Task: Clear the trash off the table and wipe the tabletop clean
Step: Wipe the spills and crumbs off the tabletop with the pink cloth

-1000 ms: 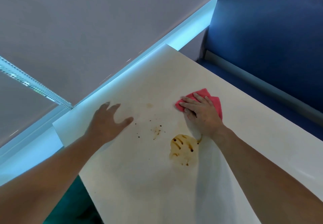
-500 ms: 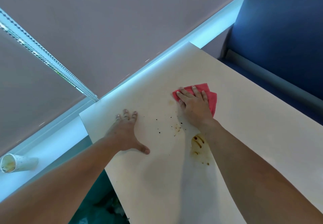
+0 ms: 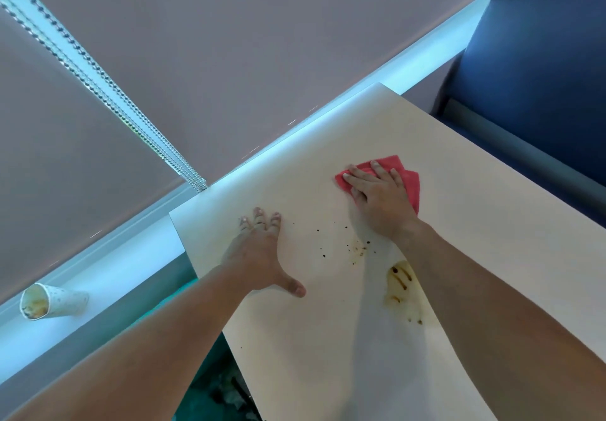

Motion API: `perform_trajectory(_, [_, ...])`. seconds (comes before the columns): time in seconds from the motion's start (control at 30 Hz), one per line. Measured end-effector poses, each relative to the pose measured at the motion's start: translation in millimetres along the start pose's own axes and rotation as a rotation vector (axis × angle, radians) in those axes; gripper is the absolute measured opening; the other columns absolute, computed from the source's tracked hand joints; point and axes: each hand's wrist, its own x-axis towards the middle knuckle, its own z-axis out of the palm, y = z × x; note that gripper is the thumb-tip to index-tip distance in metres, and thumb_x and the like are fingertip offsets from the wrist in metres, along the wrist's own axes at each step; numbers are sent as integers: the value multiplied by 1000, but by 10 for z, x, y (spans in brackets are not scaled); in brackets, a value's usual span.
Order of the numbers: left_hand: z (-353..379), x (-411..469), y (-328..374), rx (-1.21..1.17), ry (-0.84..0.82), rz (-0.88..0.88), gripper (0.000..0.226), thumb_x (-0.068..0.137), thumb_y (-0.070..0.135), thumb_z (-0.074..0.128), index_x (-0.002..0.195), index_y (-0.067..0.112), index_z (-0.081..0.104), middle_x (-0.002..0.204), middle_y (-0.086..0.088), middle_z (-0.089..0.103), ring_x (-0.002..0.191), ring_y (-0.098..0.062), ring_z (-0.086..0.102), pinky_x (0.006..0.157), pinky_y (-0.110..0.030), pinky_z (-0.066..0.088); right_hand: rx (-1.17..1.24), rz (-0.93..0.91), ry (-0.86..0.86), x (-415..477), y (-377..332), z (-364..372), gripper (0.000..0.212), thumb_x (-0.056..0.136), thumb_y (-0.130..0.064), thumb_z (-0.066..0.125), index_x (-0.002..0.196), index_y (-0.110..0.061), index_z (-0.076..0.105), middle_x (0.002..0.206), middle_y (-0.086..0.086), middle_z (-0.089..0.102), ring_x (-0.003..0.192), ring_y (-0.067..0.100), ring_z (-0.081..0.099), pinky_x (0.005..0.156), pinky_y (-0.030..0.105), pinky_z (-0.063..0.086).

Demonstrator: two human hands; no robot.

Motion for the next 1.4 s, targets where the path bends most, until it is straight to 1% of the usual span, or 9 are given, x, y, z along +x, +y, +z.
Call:
perform_trajectory(0.17, [18, 44, -55, 12, 11, 4, 174, 29, 91, 77, 162, 20, -10, 169, -16, -11, 155, -43, -2, 125, -45, 14, 47, -90, -49, -19, -501, 203, 44, 107, -31, 37, 148, -41, 48, 160, -27, 31, 156, 16, 13, 125, 42, -1])
perform_trajectory(0.27, [60, 21, -95, -36, 27, 22, 169, 28, 92, 76, 162, 31, -7, 170, -12, -9, 156, -40, -2, 124, -46, 17, 98, -188, -110, -140, -632, 290, 43, 106, -30, 40, 145, -42, 51, 158, -28, 34, 155, 13, 12, 126, 40, -3])
perform_trajectory(0.47, [-25, -6, -270, -137, 175, 48, 153, 36, 87, 81, 151, 58, -17, 160, -9, 41, 142, -33, 44, 107, -44, 41, 176, -247, -151, -130, -534, 241, 37, 104, -31, 50, 138, -41, 60, 153, -25, 43, 154, 11, 18, 125, 37, 0])
perform_trajectory(0.67, [-18, 18, -172, -15, 98, 101, 137, 46, 99, 62, 150, 60, -19, 167, -18, 19, 149, -43, 27, 115, -49, 32, 133, -276, -186, -84, -798, 358, 43, 106, -30, 43, 146, -41, 51, 158, -24, 37, 156, 13, 13, 126, 42, -1])
perform_trajectory(0.77, [33, 16, -193, 14, 83, 86, 136, 46, 103, 56, 156, 55, -7, 169, -17, 9, 153, -42, 19, 118, -49, 28, 177, -359, -235, -141, -703, 332, 40, 104, -29, 51, 143, -39, 56, 156, -21, 42, 154, 11, 18, 126, 40, 3])
perform_trajectory(0.87, [88, 6, -171, 16, 75, 65, 135, 45, 104, 53, 158, 53, -2, 170, -16, 2, 155, -42, 10, 121, -49, 24, 297, -294, -180, -170, -650, 281, 43, 95, -32, 64, 138, -31, 58, 157, -13, 43, 149, 14, 30, 126, 40, 16])
perform_trajectory(1.03, [51, -15, -201, -72, 73, 73, 122, 49, 102, 56, 155, 58, 13, 171, -11, 5, 156, -37, 11, 122, -46, 21, 176, -334, -205, -80, -638, 238, 45, 103, -32, 56, 148, -28, 52, 164, -8, 31, 155, 13, 17, 125, 34, 3])
perform_trajectory(1.13, [1, -53, -257, -74, 85, 72, 131, 49, 102, 57, 159, 44, 17, 171, -4, 12, 156, -29, 17, 122, -44, 22, 153, -298, -185, -33, -544, 168, 43, 105, -30, 52, 149, -30, 51, 165, -6, 29, 156, 15, 16, 124, 32, 0])
perform_trajectory(1.4, [15, -17, -213, -2, 94, 47, 93, 89, 84, 21, 163, 28, 15, 171, -5, 9, 156, -31, 15, 122, -45, 21, 101, -85, -50, -410, -165, 57, 43, 105, -27, 50, 148, -28, 52, 165, -8, 29, 155, 16, 16, 125, 38, 1])
